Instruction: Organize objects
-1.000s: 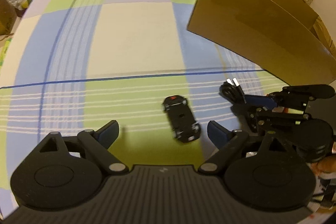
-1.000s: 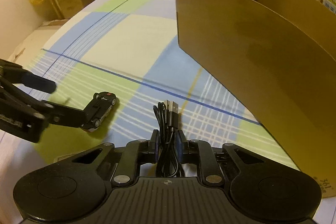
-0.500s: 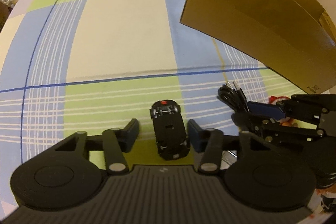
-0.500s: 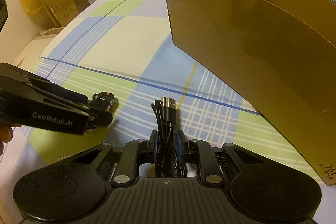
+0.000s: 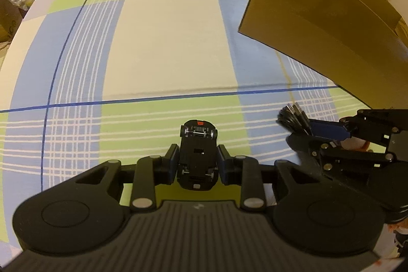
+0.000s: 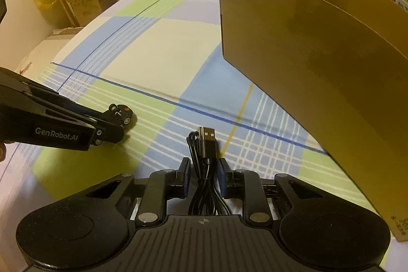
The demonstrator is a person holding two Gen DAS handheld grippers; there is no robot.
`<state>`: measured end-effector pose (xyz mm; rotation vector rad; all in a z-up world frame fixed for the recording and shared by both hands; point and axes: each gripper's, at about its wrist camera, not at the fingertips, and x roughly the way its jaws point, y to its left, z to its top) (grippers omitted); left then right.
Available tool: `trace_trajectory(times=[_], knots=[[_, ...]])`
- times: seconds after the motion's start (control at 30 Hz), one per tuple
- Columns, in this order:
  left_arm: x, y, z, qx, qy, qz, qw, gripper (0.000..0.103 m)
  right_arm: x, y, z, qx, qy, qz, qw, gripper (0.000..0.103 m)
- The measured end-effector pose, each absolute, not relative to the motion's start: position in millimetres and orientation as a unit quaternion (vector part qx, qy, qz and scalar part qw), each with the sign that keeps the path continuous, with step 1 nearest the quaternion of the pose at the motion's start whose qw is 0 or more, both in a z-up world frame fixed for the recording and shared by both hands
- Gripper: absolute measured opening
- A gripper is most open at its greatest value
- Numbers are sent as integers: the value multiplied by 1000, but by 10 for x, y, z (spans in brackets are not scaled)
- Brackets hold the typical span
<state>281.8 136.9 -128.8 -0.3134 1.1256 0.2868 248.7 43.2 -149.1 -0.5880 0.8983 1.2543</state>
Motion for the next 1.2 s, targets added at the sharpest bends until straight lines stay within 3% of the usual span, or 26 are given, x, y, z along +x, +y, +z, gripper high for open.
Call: trace_trajectory(times=[1.2], knots=[[2704, 1282, -1167, -136, 518, 130, 835, 26, 2429, 283, -1375, -245, 385, 562, 690, 15]])
